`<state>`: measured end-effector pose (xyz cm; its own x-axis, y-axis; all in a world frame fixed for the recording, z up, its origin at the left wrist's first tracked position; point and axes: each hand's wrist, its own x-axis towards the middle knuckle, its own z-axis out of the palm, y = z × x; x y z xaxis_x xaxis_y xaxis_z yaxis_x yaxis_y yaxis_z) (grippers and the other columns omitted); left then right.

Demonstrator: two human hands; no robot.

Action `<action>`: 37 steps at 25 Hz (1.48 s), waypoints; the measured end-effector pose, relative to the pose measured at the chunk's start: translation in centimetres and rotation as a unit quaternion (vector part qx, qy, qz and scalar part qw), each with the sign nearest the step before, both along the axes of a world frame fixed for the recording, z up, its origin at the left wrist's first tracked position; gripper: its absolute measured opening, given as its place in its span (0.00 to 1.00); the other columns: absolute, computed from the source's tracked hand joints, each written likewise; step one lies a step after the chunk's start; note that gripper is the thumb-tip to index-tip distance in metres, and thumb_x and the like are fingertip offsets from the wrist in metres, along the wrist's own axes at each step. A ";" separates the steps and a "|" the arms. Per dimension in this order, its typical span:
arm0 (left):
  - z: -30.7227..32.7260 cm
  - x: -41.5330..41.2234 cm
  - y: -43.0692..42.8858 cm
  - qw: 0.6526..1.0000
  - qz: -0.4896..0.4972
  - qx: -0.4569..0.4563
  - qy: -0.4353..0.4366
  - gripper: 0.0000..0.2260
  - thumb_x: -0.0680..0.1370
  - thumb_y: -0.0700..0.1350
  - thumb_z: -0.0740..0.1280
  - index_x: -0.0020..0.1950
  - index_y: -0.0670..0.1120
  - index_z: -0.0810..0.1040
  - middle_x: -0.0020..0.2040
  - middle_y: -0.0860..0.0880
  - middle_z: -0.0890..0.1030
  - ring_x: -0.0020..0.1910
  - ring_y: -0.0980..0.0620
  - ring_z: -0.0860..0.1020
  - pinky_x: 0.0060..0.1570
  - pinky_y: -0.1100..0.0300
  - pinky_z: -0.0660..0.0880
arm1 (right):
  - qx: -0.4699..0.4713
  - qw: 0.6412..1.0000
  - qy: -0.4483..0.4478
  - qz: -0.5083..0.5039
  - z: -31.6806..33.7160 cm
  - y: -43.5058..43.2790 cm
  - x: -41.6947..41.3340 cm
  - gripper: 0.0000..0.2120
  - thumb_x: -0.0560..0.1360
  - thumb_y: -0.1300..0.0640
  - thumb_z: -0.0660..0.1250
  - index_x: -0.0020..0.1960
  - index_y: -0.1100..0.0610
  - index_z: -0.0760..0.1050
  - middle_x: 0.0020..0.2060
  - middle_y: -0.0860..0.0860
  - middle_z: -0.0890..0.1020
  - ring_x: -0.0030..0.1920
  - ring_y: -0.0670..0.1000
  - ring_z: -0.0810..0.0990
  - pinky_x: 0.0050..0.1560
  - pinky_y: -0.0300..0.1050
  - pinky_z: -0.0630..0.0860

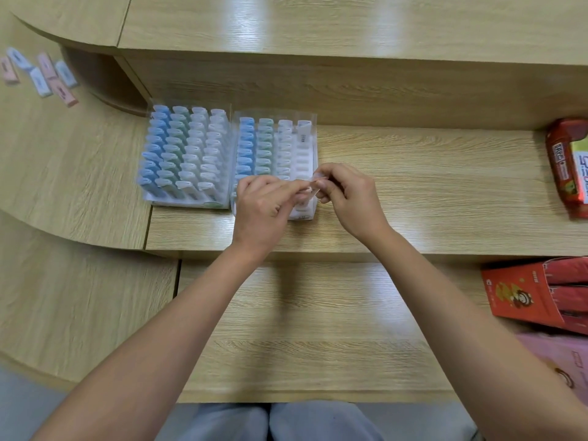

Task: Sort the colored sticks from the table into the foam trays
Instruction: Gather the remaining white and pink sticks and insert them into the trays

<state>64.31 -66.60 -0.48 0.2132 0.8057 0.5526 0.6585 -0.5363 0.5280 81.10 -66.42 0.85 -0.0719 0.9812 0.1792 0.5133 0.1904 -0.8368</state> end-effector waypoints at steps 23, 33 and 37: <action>-0.8 -0.3 0.0 0.981 0.049 0.128 0.137 0.08 0.74 0.49 0.72 0.37 0.49 0.80 0.38 0.55 0.81 0.40 0.50 0.77 0.46 0.55 0.65 | 0.051 0.993 -0.083 0.062 -0.9 0.2 -0.6 0.06 0.74 0.65 0.63 0.47 0.63 0.79 0.39 0.54 0.82 0.40 0.51 0.79 0.41 0.47 0.76; 0.8 -3.6 -5.1 0.999 0.010 -0.041 0.027 0.09 0.76 0.43 0.66 0.52 0.41 0.80 0.50 0.44 0.78 0.47 0.51 0.76 0.48 0.60 0.71 | -0.021 0.992 0.045 -0.114 1.0 -5.0 0.0 0.10 0.74 0.63 0.62 0.50 0.52 0.78 0.40 0.49 0.81 0.39 0.49 0.78 0.38 0.38 0.72; -1.4 -9.3 -13.3 0.953 0.091 -0.288 -0.024 0.06 0.77 0.47 0.65 0.50 0.49 0.80 0.43 0.56 0.80 0.41 0.60 0.75 0.42 0.62 0.73 | -0.185 0.982 -0.003 -0.047 -2.4 -12.1 -2.7 0.09 0.74 0.58 0.64 0.41 0.45 0.76 0.33 0.50 0.80 0.35 0.51 0.77 0.39 0.48 0.74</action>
<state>55.01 -79.86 -1.88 0.0258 0.9996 0.0127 0.6802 -0.0269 0.7326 78.42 -78.56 -1.54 0.0216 0.9815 -0.1901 0.5194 -0.1735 -0.8367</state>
